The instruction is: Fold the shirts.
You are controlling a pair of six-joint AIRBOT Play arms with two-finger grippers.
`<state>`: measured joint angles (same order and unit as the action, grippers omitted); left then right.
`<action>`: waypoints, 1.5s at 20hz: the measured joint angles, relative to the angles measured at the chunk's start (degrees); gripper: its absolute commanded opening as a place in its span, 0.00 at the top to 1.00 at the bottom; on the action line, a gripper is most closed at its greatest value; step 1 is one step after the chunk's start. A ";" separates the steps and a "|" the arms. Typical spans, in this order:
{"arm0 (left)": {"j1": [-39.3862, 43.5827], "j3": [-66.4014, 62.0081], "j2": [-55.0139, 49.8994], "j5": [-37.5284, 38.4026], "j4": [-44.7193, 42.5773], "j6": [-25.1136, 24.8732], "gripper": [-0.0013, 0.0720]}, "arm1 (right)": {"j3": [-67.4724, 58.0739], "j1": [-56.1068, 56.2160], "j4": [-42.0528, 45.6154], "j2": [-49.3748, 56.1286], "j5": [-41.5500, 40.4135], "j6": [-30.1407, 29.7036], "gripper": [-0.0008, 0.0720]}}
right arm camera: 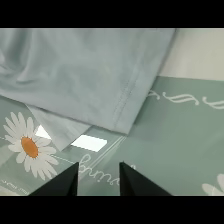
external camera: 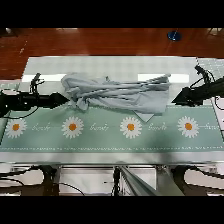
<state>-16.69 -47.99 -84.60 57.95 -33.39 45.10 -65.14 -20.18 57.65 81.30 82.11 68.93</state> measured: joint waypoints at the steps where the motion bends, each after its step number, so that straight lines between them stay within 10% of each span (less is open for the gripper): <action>1: -0.24 0.00 -0.74 0.57 0.44 -0.50 0.34 | 0.04 0.00 0.00 0.00 0.22 -0.09 0.49; 7: 2.56 -1.95 -4.83 1.99 1.86 -1.75 0.41 | 0.04 0.00 -0.31 0.00 1.40 -0.07 0.49; 10: 5.38 -5.03 -6.16 1.31 0.57 1.14 0.93 | 0.04 0.00 -0.50 -0.02 1.75 0.15 0.49; 21: 8.46 -12.17 -7.67 4.11 -4.85 7.89 0.93 | 6.43 -1.66 -0.94 -0.17 5.88 1.44 0.32; 30: 8.41 -12.55 -7.67 6.51 -6.05 8.28 0.93 | 22.53 4.35 -13.62 -0.17 -9.53 -1.31 0.31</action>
<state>-8.27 -60.53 -92.27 64.47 -39.44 53.39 -42.61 -15.84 44.03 81.12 72.58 67.61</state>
